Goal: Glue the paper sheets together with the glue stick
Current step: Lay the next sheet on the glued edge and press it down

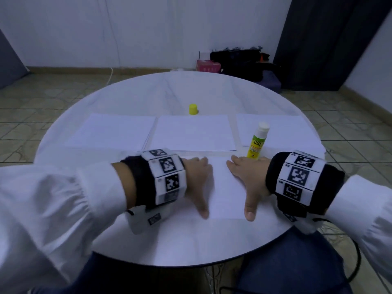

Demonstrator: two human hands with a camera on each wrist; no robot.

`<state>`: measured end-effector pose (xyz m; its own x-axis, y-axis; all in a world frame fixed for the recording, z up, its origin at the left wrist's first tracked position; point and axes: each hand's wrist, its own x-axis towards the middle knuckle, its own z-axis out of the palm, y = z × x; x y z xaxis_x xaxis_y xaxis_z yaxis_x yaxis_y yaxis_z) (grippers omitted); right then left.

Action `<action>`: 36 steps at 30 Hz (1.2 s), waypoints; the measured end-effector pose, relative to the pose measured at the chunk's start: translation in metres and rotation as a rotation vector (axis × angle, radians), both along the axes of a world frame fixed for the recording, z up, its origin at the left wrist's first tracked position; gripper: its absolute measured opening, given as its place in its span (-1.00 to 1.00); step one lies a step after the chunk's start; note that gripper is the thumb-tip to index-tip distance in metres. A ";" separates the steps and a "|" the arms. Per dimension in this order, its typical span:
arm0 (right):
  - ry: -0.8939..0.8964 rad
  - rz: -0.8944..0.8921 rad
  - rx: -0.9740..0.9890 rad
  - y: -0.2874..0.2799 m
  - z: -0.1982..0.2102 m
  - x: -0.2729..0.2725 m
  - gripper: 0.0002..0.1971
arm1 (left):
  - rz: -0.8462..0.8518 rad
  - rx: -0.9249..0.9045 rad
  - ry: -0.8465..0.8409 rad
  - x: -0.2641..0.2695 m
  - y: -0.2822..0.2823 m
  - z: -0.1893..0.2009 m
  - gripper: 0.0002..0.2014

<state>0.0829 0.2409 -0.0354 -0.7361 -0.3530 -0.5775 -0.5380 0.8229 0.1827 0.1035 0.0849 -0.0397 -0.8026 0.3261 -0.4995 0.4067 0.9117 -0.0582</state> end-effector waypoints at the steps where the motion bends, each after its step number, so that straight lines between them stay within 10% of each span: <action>1: 0.009 0.000 -0.008 0.000 -0.001 -0.001 0.41 | -0.006 0.029 0.021 -0.001 0.014 -0.001 0.14; 7: 0.037 -0.013 -0.008 0.000 -0.005 -0.001 0.44 | 0.044 0.046 0.095 -0.001 0.045 -0.013 0.33; 28: 0.003 0.079 0.135 -0.030 0.011 0.016 0.38 | 0.113 -0.172 -0.064 0.006 -0.126 -0.005 0.57; 36: -0.141 0.444 -0.078 -0.108 0.003 0.059 -0.18 | 0.098 -0.212 0.006 0.007 -0.119 -0.007 0.47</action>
